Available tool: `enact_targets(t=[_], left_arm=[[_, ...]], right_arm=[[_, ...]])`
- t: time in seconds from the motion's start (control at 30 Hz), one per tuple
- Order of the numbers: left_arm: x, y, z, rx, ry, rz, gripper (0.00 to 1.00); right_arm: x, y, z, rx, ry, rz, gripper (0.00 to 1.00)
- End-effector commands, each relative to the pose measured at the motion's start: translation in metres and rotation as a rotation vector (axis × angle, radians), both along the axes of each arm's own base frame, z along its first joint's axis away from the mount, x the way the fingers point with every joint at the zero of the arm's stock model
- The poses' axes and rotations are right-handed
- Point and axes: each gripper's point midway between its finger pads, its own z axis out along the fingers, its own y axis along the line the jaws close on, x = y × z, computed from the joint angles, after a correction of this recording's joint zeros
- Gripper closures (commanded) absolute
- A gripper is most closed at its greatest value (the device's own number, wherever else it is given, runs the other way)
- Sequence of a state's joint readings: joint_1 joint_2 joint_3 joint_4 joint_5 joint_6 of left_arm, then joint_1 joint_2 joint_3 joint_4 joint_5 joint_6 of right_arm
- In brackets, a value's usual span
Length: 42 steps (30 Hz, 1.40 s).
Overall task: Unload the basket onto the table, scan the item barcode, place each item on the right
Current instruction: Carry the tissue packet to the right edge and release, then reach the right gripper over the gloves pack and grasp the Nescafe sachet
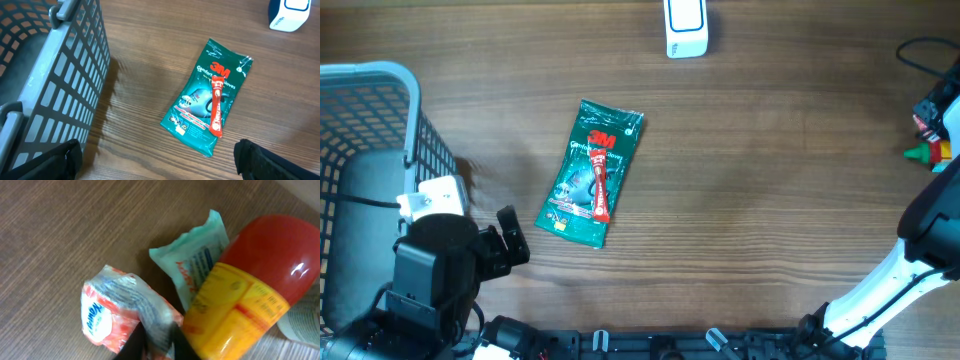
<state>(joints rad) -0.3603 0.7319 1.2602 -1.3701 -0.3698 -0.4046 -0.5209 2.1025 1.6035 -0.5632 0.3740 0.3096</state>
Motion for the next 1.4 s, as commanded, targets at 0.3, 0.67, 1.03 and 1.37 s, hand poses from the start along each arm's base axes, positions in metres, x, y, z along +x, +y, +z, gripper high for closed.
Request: enact_targets(t=[0.3,0.67,1.03,1.37], left_arm=[[-0.001,0.001,0.001,0.010,-0.007,-0.002,0.00],[-0.001,0.001,0.002,0.010,-0.007,-0.002,0.00],[-0.001,0.001,0.002,0.010,-0.007,-0.002,0.00],[-0.001,0.001,0.002,0.010,-0.007,-0.002,0.00]], right_arm=[[0.050,0.115,0.194,0.134,-0.503,0.380,0.00],[0.024,0.568,0.123,0.772,-0.276,1.277,0.01],[-0.056,0.692,-0.025,0.161,0.053,1.509,0.27],[-0.103,0.672,-0.052,0.170,0.306,1.556,0.37]])
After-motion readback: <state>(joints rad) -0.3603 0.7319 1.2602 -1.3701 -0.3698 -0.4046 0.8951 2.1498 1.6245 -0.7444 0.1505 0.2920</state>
